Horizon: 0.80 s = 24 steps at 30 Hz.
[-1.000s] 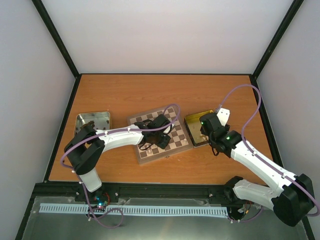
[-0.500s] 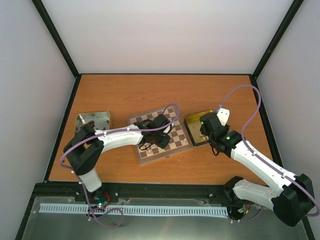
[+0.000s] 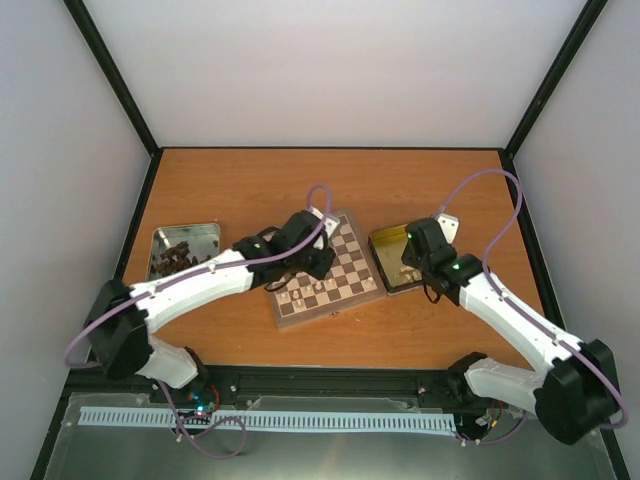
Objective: Set up the chess pieces on the board
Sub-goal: Adjust the chess piece in the storage box.
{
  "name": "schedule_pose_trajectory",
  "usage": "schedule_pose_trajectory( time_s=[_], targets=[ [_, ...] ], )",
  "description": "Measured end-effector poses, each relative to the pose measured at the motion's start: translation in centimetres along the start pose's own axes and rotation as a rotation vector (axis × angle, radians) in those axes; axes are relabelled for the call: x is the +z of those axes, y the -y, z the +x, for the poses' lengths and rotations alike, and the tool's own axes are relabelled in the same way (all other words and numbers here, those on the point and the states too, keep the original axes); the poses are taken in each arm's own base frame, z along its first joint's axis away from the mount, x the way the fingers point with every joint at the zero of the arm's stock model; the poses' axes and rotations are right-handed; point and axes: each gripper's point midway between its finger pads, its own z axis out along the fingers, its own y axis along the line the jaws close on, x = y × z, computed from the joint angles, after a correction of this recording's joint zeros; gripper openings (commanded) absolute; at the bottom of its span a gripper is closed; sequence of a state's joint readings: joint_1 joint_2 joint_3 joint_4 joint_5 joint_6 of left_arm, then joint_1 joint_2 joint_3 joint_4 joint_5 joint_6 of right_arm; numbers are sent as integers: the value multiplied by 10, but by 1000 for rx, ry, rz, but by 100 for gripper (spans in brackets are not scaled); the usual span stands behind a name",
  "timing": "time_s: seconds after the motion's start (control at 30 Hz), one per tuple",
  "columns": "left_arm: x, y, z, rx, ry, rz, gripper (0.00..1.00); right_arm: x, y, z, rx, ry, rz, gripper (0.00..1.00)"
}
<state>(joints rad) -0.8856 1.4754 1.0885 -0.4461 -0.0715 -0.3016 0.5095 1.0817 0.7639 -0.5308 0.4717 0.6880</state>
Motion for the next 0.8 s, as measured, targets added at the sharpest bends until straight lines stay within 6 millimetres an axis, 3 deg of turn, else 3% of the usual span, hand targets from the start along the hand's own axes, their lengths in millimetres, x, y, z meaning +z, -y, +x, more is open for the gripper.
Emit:
schedule_pose_trajectory(
  time_s=[0.13, 0.27, 0.37, 0.47, 0.63, 0.8],
  targets=[
    [-54, -11, -34, -12, 163, -49, 46, 27, -3, 15, -11, -95, 25, 48],
    [-122, -26, -66, -34, 380, -99, 51, 57, 4, 24, -14, -171, 82, 38],
    [-152, -35, -75, -40, 484, -133, 53, 78, 7, 19, -12, -185, 115, 34],
    [-154, -44, -71, -25, 510, -168, 54, 96, 3, 10, -24, -175, 124, 30],
    [-131, -51, -52, 16, 447, -210, 55, 127, -9, -4, -43, -162, 133, 27],
    [-132, -57, -53, 18, 452, -241, 55, 144, -10, -12, -46, -149, 174, 24]
  ],
)
